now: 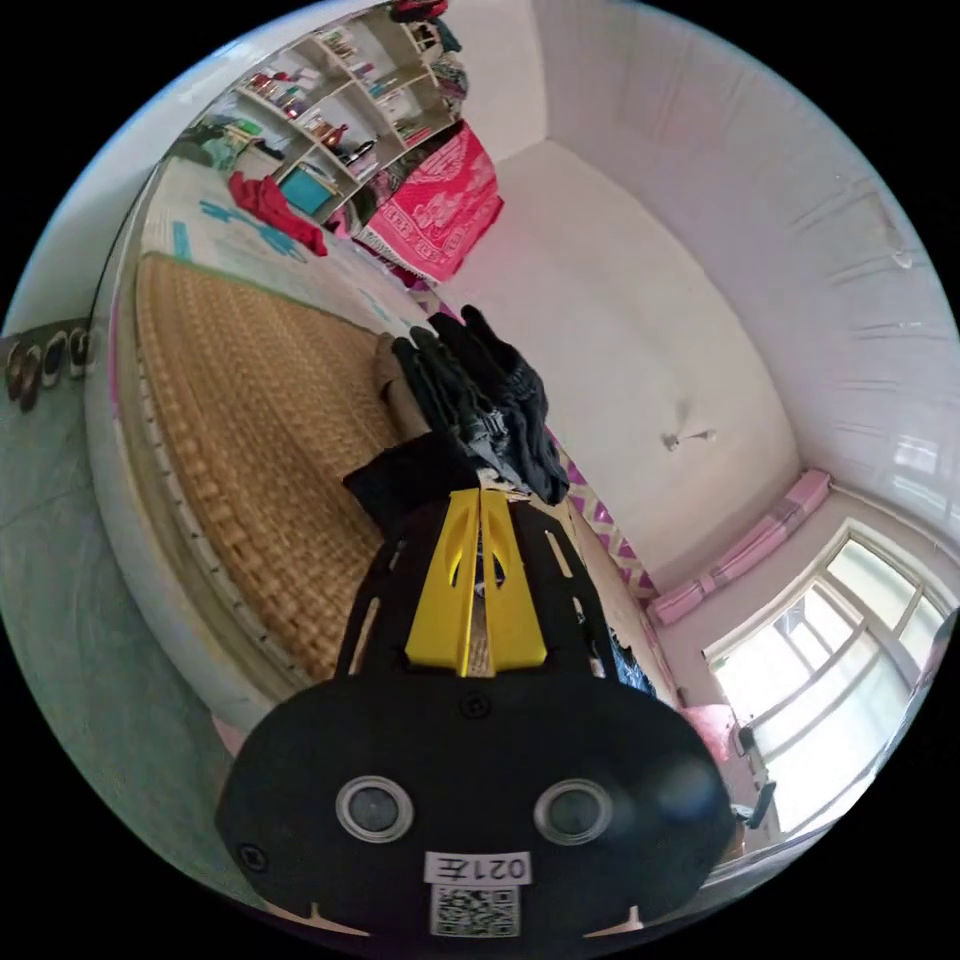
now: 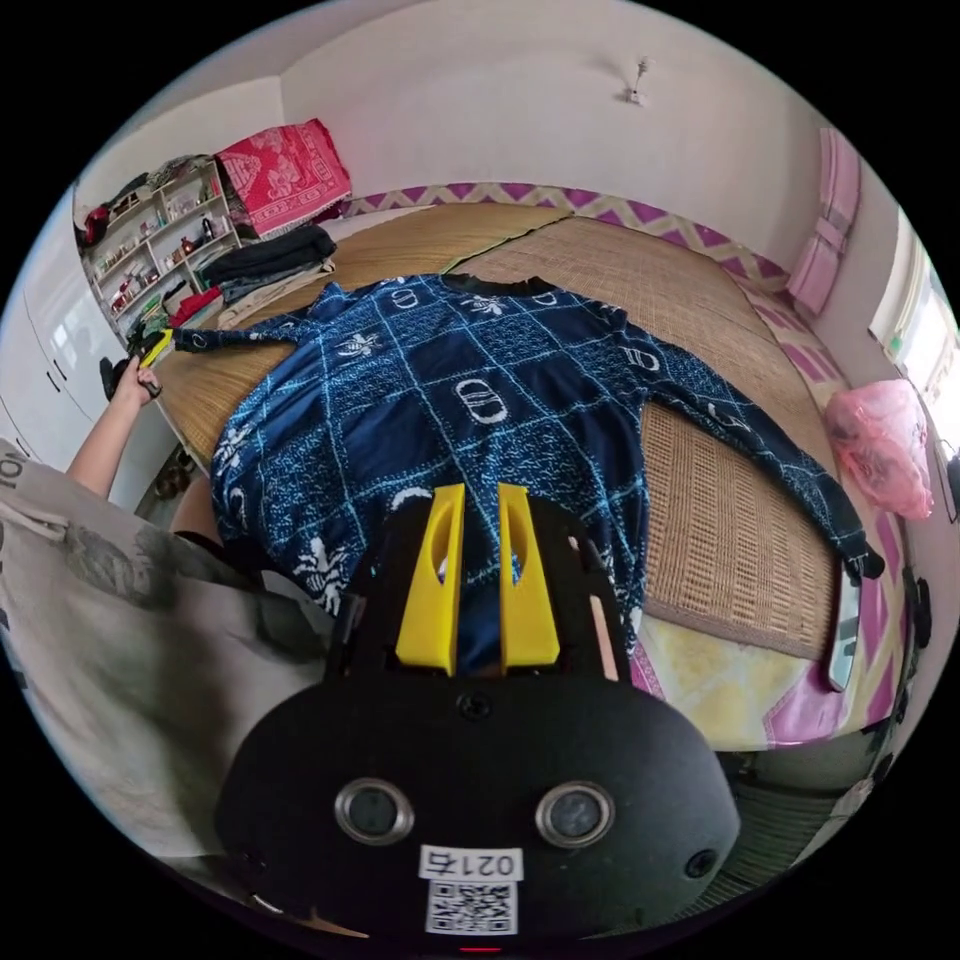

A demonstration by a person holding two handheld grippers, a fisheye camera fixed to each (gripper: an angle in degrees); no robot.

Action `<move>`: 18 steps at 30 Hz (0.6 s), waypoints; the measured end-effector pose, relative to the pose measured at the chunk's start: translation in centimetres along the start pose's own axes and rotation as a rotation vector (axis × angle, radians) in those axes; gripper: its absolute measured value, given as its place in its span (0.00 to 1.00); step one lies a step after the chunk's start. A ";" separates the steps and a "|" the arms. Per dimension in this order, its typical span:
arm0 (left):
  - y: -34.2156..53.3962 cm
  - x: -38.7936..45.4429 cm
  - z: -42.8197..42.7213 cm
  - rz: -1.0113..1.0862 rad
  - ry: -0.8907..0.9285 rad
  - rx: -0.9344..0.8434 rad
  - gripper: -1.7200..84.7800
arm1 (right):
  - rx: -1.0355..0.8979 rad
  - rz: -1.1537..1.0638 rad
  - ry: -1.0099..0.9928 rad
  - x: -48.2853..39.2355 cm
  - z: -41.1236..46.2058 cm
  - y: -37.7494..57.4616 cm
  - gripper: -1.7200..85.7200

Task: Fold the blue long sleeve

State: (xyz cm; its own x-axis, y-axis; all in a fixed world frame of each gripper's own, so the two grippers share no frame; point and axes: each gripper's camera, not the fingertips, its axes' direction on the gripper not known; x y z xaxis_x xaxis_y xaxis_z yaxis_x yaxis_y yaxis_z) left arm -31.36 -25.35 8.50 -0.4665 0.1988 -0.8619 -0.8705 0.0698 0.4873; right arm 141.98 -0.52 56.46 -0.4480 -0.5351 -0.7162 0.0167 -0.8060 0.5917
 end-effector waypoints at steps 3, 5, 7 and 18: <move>0.2 -3.1 -1.2 -0.085 0.040 0.002 0.01 | 0.000 0.042 0.021 2.2 -0.8 2.7 0.05; 0.6 -4.4 -1.7 -0.123 0.056 -0.001 0.01 | 0.015 0.099 0.015 5.2 -1.6 5.0 0.02; 1.1 -5.3 -2.1 -0.142 0.064 -0.008 0.01 | 0.023 0.167 -0.002 9.3 -2.5 7.9 0.02; 5.6 -7.3 -4.3 -0.282 0.074 -0.020 0.01 | 0.289 0.915 0.043 57.5 -15.0 39.7 0.08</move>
State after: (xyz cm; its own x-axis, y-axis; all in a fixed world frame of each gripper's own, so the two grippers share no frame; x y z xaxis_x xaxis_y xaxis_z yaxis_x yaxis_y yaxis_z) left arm -33.49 -30.67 16.95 -0.2150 0.1019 -0.9713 -0.9701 0.0925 0.2245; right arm 130.27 -67.03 33.24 -0.3373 -0.9395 0.0589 0.1196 0.0192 0.9926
